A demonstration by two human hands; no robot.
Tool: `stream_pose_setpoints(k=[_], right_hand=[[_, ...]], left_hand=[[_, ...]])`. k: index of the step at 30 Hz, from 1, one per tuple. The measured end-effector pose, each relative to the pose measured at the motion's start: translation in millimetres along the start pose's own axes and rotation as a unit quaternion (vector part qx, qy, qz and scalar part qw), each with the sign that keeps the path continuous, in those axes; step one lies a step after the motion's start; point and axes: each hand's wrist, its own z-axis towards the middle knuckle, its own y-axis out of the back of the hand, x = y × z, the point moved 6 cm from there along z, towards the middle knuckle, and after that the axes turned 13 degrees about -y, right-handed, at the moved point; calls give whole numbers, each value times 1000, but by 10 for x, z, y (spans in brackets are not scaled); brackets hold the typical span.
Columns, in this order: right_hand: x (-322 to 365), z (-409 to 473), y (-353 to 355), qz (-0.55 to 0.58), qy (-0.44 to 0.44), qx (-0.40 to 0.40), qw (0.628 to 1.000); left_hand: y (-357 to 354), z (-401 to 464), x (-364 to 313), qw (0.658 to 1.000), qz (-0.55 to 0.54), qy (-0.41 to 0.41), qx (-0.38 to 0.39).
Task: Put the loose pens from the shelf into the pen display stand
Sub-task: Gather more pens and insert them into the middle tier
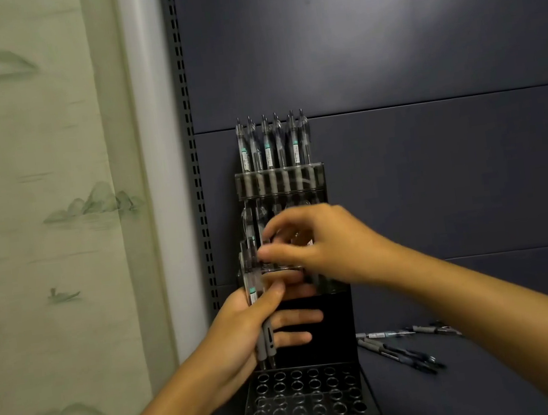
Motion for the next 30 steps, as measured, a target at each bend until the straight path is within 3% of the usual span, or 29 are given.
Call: stream_pose_setpoints(k=[2, 7, 14, 23, 30], right_hand=[[14, -37, -147, -14, 5, 44, 999], [-41, -83, -220, 84, -16, 79, 993], [-30, -101, -186, 96, -16, 25, 995], [-5, -17, -30, 190, -21, -16, 981], [-48, 234, 447, 245, -26, -132, 960]], left_hand=[[-77, 0, -10, 1000, -7, 0, 11], [-116, -14, -6, 1000, -2, 0, 24], [-86, -31, 19, 999, 15, 12, 34], [20, -70, 62, 1000, 16, 22, 13], [33, -72, 75, 999, 29, 14, 12]])
